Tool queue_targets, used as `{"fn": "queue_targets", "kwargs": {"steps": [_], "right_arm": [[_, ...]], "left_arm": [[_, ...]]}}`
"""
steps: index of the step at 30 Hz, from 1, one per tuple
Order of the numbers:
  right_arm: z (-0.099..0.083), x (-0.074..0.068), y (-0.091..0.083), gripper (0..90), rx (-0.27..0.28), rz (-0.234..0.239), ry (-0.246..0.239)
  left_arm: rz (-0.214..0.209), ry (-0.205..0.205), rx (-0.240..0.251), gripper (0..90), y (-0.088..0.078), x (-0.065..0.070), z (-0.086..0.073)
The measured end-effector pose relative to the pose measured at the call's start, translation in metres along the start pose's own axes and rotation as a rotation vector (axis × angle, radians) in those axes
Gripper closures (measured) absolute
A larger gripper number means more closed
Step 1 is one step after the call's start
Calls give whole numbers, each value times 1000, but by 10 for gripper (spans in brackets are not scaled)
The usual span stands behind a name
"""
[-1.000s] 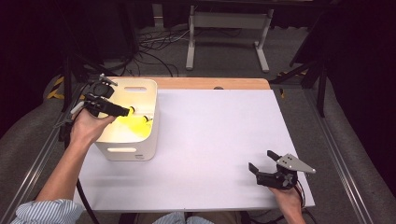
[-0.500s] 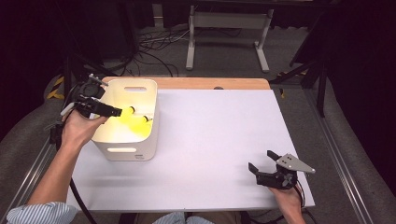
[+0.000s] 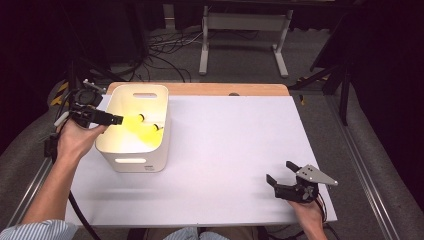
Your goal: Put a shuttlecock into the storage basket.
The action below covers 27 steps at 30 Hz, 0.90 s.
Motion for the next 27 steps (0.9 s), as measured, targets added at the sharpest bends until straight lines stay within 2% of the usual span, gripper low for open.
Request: {"fn": "queue_targets", "kwargs": {"steps": [27], "right_arm": [[0, 0, -1, 98, 0, -3, 1]], "left_arm": [[4, -76, 48, 333, -10, -29, -21]]}}
Point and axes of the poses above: each handheld gripper's, and its own axes: y roughly forward along the jaws, z roughly out of its top, x roughly to its right, the point moved 2 cm from there along y, roughly forward along the jaws, and after that the axes turned 2 degrees about -y, right-handed, at the moved point
